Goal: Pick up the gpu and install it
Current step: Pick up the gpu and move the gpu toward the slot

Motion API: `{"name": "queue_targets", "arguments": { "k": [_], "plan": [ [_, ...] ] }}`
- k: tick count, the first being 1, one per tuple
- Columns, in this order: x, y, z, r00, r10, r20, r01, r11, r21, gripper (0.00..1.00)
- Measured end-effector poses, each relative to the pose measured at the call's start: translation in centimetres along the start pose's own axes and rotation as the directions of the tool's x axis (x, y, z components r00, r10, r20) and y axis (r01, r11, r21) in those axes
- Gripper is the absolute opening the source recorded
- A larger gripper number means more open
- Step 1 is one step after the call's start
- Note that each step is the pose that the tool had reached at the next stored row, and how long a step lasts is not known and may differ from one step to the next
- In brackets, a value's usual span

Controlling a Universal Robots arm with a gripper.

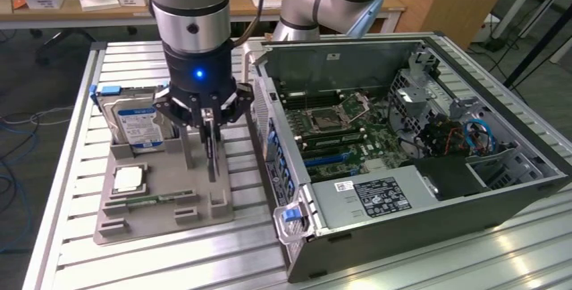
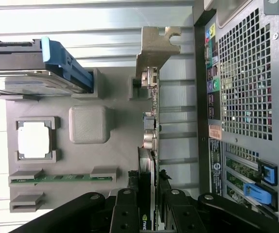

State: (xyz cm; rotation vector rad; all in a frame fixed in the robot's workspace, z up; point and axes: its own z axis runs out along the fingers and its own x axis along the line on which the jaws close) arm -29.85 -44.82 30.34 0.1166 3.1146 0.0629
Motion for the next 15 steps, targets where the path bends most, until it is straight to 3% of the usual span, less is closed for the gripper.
{"name": "queue_targets", "arguments": {
  "k": [15],
  "plan": [
    [-0.02,0.03,-0.84,1.0,0.0,0.0,0.0,1.0,0.0002,0.26]
  ]
}}
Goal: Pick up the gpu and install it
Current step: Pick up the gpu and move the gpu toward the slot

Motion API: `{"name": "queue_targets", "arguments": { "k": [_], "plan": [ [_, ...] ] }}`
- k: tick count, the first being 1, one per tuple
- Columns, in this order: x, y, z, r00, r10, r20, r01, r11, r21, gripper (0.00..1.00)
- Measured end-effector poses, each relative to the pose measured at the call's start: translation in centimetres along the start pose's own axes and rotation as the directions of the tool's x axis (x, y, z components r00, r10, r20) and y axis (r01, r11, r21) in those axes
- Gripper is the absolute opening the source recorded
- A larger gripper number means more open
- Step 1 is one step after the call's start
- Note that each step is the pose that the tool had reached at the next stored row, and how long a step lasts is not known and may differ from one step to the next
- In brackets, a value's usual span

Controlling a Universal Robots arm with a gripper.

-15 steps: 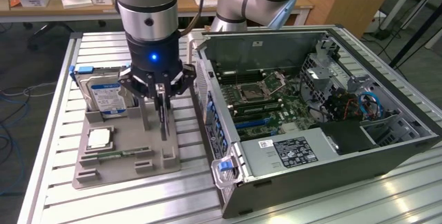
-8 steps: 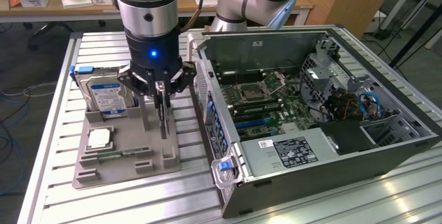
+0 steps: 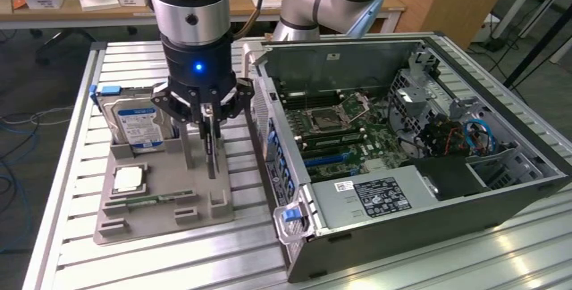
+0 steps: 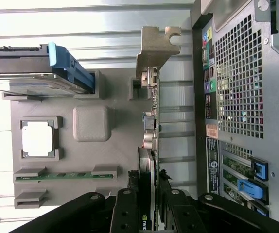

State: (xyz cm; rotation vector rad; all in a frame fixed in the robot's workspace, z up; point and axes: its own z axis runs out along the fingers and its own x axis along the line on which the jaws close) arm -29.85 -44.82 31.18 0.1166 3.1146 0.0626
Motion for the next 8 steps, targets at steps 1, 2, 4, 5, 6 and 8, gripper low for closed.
{"name": "queue_targets", "arguments": {
  "k": [1,2,4,5,6,8],
  "plan": [
    [0.0,0.0,-0.03,1.0,0.0,0.0001,0.0,1.0,-0.0001,0.26],
    [0.0,0.0,-0.11,1.0,0.0,-0.0001,0.0,1.0,0.0002,0.26],
    [-0.01,0.01,-0.29,1.0,0.0,-0.0001,0.0,1.0,0.0002,0.26],
    [-0.01,0.02,-0.36,1.0,0.0,0.0,0.0,1.0,0.0003,0.26],
    [-0.01,0.02,-0.37,1.0,0.0,0.0002,0.0,1.0,0.0001,0.26],
    [-0.02,0.03,-0.49,1.0,0.0,-0.0001,0.0,1.0,0.0006,0.26]
  ]
}}
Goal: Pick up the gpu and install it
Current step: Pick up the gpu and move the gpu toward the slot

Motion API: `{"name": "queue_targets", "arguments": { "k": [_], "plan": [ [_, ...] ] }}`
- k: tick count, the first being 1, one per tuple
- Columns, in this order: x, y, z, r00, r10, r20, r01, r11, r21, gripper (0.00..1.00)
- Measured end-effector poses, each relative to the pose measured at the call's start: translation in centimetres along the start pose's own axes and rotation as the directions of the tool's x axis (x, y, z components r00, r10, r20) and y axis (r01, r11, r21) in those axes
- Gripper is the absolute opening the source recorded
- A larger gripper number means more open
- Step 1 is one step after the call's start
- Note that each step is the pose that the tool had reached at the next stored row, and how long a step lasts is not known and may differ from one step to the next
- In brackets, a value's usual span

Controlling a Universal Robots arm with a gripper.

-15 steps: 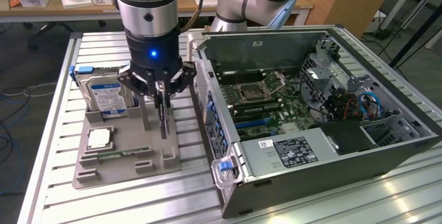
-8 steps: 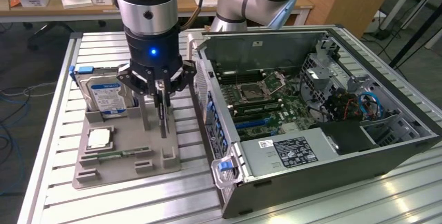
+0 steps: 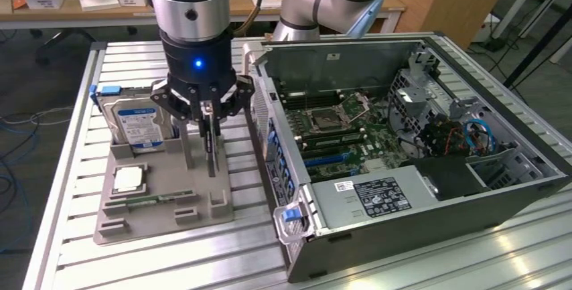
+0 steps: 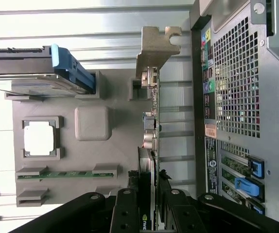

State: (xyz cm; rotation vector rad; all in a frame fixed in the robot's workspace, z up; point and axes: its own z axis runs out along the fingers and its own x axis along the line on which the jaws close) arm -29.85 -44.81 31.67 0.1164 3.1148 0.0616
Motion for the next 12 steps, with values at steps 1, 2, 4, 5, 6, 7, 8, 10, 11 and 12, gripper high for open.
{"name": "queue_targets", "arguments": {
  "k": [1,2,4,5,6,7,8,10,11,12],
  "plan": [
    [0.0,0.01,-0.08,1.0,0.0,0.0001,0.0,1.0,0.0,0.26],
    [0.0,0.01,-0.18,1.0,0.0,0.0001,0.0,1.0,0.0002,0.26],
    [0.0,0.02,-0.43,1.0,0.0,0.0002,0.0,1.0,0.0007,0.26],
    [0.0,0.03,-0.56,1.0,0.0,0.0002,0.0,1.0,0.0012,0.26],
    [0.0,0.03,-0.7,1.0,0.0,0.0002,0.0,1.0,0.0017,0.26],
    [0.0,0.04,-0.84,1.0,0.0,0.0003,0.0,1.0,0.0023,0.26],
    [0.0,0.04,-0.98,1.0,0.0,0.0004,0.0,1.0,0.0027,0.26],
    [0.0,0.06,-1.34,1.0,0.0,0.0004,0.0,1.0,0.0035,0.26],
    [0.0,0.07,-1.56,1.0,0.0,0.0004,0.0,1.0,0.0038,0.26],
    [0.0,0.08,-1.79,1.0,0.0,0.0005,0.0,1.0,0.004,0.26]
  ]
}}
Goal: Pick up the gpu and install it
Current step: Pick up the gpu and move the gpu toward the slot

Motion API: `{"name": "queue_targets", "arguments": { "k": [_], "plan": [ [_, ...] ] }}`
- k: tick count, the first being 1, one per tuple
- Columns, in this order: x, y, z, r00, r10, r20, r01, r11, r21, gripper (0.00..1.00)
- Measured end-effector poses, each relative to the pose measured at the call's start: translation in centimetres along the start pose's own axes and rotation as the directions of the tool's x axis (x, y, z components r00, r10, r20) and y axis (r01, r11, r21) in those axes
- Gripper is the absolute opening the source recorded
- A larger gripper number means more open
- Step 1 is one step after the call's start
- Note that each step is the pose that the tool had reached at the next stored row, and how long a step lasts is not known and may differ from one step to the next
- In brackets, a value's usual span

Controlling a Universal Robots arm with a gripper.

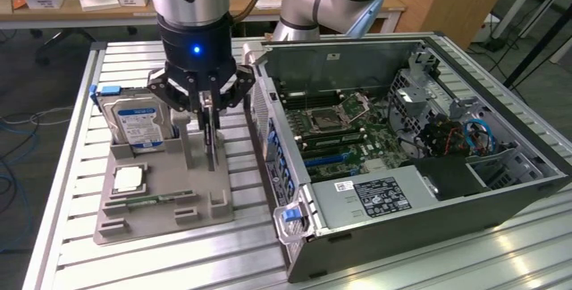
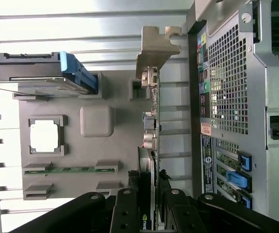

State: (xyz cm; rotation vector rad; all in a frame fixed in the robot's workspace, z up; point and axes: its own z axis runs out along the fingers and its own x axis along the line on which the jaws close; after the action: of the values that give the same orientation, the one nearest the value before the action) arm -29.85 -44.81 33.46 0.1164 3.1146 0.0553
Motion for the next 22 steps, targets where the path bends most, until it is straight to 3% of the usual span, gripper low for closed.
{"name": "queue_targets", "arguments": {
  "k": [5,22],
  "plan": [
    [0.0,0.04,-1.02,1.0,0.0,0.0,0.0,1.0,0.0005,0.26],
    [0.0,0.05,-1.4,1.0,0.0,0.0,0.0,1.0,0.0006,0.26]
  ]
}}
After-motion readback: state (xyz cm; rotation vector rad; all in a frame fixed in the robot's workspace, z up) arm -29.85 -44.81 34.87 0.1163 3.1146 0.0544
